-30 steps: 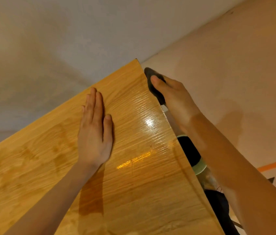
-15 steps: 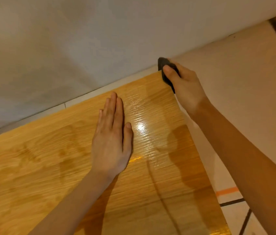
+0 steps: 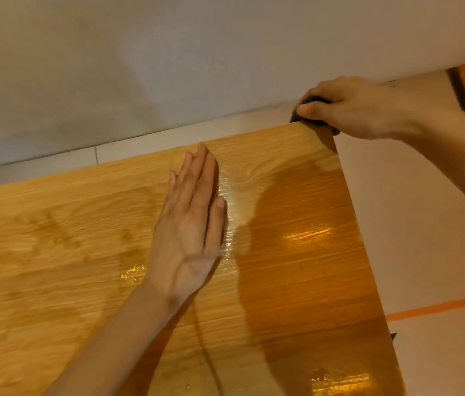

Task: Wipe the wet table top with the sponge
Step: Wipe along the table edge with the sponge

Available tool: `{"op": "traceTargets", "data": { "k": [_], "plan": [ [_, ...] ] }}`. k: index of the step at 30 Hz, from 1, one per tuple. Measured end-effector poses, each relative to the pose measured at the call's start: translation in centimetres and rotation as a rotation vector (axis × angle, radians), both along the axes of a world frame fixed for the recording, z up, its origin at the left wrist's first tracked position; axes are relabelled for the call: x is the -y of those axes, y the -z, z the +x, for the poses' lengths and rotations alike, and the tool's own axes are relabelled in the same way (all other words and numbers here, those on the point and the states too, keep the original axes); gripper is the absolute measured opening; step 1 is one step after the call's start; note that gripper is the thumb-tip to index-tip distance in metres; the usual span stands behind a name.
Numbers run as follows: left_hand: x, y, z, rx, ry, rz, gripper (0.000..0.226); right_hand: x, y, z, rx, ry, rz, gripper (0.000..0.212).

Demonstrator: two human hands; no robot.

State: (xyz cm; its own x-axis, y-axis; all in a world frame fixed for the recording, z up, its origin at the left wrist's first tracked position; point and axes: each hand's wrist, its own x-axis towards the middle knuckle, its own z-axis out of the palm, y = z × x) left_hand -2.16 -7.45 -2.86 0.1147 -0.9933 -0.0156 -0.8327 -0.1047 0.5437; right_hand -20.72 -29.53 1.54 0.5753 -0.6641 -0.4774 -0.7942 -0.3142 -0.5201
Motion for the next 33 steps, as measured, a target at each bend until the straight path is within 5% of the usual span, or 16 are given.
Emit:
{"op": "traceTargets", "data": {
  "k": [8,13,20,28,33],
  "plan": [
    [-5.9,0.2,10.9,0.130,-0.241,0.046,0.058,-2.4,0.9,9.4,-0.019,-0.121,0.004,0.033],
    [-6.4,1.0,11.3,0.138,-0.281,0.013,0.056,-5.0,1.5,13.9,-0.002,-0.218,-0.046,0.041],
    [-6.4,1.4,11.5,0.142,-0.276,0.013,0.056,-3.0,-0.8,6.8,-0.139,0.034,0.002,0.030],
    [-6.5,1.3,11.6,0.144,-0.266,0.029,0.057,-9.7,2.0,21.3,-0.002,-0.217,-0.135,0.036],
    [-6.5,1.4,11.7,0.135,-0.262,0.013,0.057,-8.2,1.6,18.4,0.040,-0.194,-0.069,0.041]
  ]
}}
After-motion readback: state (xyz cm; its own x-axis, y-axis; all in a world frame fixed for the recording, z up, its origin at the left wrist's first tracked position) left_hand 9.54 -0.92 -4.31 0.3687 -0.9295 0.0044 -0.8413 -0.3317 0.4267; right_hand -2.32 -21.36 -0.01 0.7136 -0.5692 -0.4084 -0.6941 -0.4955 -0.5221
